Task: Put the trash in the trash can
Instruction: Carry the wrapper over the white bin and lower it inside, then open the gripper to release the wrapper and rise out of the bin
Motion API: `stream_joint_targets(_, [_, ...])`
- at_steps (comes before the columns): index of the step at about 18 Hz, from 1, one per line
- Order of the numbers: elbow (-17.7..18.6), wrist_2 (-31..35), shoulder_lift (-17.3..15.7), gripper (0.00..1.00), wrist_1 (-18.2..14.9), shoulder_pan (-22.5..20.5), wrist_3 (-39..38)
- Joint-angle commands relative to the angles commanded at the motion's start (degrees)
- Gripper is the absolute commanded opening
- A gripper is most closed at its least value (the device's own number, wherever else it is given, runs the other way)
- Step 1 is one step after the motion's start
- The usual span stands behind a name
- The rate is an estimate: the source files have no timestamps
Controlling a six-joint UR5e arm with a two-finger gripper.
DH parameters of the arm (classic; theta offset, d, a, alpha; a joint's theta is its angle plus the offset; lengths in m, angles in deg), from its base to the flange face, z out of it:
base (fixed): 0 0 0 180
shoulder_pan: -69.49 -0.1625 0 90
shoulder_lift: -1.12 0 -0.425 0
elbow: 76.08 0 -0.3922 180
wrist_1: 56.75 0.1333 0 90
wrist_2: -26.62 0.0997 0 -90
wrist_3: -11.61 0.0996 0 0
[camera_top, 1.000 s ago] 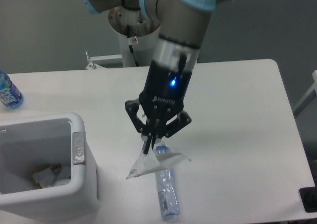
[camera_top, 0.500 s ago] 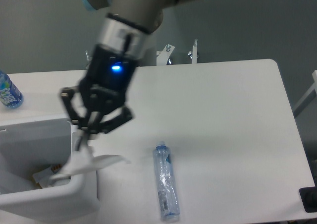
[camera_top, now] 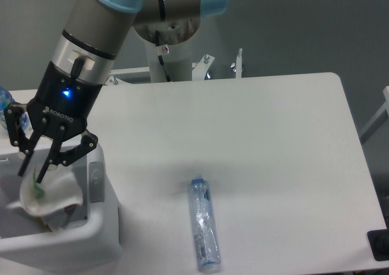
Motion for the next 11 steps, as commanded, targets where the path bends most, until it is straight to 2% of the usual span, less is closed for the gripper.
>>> stream_joint_targets(2, [0.0, 0.1, -0.2, 1.00, 0.0, -0.8, 0.0])
stream_joint_targets(6, [-1.5, 0.1, 0.2, 1.00, 0.0, -6.4, 0.0])
stream_joint_targets(8, [-3.0, 0.3, 2.6, 1.00, 0.0, -7.8, 0.4])
stream_joint_targets(11, [-2.8, 3.6, 5.5, 1.00, -0.3, -10.7, 2.4])
